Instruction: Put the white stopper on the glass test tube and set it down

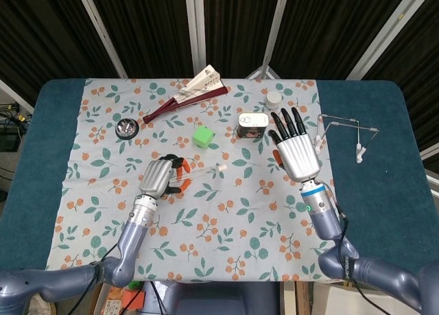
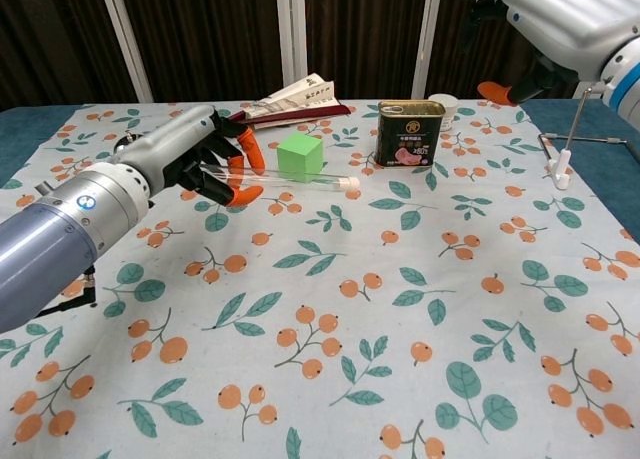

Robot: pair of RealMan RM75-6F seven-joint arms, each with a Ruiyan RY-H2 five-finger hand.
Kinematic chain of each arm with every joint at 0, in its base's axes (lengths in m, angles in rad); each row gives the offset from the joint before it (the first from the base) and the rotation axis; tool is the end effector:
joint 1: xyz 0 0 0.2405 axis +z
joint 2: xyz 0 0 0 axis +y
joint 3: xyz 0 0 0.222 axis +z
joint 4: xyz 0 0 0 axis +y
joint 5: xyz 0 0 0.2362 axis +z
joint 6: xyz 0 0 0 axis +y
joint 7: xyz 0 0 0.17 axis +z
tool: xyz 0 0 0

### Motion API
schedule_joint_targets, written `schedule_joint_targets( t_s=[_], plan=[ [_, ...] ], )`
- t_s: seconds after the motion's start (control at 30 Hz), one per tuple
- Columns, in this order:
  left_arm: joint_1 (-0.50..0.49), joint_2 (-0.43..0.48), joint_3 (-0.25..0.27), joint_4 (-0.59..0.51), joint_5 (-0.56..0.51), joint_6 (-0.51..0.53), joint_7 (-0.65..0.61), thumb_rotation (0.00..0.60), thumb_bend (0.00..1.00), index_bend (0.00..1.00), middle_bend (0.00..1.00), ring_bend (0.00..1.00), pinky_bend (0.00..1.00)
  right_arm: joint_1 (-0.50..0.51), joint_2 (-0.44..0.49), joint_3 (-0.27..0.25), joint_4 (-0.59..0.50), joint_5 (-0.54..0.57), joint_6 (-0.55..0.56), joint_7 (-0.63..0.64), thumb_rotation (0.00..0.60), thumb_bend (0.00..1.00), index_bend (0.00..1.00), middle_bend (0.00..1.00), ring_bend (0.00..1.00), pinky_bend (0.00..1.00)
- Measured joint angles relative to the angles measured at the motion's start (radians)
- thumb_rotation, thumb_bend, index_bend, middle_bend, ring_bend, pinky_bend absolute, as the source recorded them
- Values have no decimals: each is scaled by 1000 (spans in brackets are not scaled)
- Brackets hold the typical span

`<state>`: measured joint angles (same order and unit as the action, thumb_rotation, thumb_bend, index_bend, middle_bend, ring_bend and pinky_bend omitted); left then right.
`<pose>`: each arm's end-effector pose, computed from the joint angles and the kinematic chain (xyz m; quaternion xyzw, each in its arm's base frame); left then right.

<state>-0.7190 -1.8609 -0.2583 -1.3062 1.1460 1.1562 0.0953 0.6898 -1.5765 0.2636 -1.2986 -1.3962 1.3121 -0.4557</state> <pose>-0.0753 0.3422 -0.0857 -0.6054 -0.4827 -0.5100 0.3747 -0.1067 -0.3790 0.0281 0.6708 -0.1542 0.4575 0.5629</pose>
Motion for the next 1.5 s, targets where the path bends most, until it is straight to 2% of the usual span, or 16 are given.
schedule_joint_targets(
  t_s=[1.27, 1.4, 1.5],
  plan=[
    [34, -103, 25, 157, 54, -49, -49, 600, 559, 645, 698, 309, 350, -8, 24, 12, -9, 16, 0, 18, 600, 381, 406, 148, 15, 18],
    [39, -101, 27, 156, 57, -52, -51, 600, 555, 633, 683, 301, 325, -7, 25, 13, -13, 15, 2, 18, 600, 381, 406, 148, 15, 18],
    [43, -96, 28, 151, 60, -55, -52, 600, 516, 593, 646, 280, 281, -6, 25, 13, -17, 13, 3, 16, 600, 381, 406, 148, 15, 18]
  ],
)
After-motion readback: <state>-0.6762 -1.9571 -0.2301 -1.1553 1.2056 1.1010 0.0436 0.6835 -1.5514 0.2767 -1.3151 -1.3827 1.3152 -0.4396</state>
